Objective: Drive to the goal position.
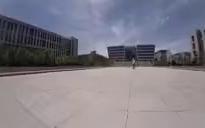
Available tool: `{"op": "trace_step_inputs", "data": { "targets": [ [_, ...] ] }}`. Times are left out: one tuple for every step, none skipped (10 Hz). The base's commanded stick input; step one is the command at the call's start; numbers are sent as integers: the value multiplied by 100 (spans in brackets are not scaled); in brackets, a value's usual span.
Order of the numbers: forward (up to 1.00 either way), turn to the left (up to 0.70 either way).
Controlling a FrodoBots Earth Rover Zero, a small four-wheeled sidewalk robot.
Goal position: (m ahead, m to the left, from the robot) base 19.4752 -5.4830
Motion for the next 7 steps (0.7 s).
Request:
{"op": "trace_step_inputs", "data": {
  "targets": [
    [70, -35],
    [70, -35],
    [70, -35],
    [70, -35],
    [70, -35],
    [70, -35],
    [70, -21]
  ]
}}
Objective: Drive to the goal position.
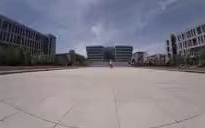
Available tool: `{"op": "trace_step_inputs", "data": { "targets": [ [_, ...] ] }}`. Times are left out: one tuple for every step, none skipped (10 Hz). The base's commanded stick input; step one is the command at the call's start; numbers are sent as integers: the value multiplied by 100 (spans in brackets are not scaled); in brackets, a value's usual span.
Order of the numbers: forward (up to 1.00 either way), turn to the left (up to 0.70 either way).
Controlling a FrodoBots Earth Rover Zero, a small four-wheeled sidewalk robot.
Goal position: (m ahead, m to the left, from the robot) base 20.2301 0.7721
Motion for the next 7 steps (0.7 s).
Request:
{"op": "trace_step_inputs", "data": {
  "targets": [
    [70, 0],
    [70, 0],
    [70, 0],
    [70, 0],
    [70, 0],
    [70, 0],
    [70, 0]
  ]
}}
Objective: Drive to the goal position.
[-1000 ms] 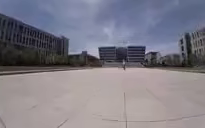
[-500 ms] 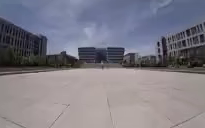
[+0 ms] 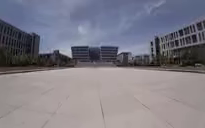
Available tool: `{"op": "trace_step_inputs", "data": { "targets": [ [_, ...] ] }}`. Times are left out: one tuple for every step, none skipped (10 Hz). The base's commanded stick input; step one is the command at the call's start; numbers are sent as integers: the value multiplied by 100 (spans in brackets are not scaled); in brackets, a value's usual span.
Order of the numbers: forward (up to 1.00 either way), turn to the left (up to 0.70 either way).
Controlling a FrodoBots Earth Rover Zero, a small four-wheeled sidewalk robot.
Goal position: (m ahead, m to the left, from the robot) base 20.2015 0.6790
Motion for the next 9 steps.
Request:
{"op": "trace_step_inputs", "data": {
  "targets": [
    [70, 7],
    [70, 16],
    [70, 35],
    [70, 17],
    [70, 0],
    [70, 0],
    [70, 0],
    [70, 0],
    [70, 0]
  ]
}}
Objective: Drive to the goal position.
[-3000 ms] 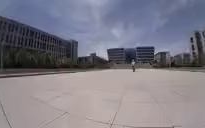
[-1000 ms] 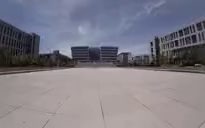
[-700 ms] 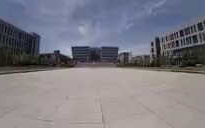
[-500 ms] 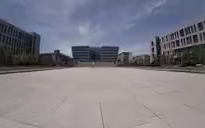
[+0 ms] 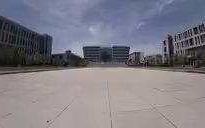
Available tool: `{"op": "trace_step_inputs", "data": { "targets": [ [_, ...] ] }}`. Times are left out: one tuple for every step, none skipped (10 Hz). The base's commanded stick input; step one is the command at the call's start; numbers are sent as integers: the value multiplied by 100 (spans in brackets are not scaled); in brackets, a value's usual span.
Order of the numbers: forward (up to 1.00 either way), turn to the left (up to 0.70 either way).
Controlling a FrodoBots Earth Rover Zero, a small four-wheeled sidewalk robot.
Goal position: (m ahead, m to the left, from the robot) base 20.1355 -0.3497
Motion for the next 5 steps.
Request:
{"op": "trace_step_inputs", "data": {
  "targets": [
    [70, 0],
    [70, 0],
    [70, 0],
    [70, 0],
    [70, 0]
  ]
}}
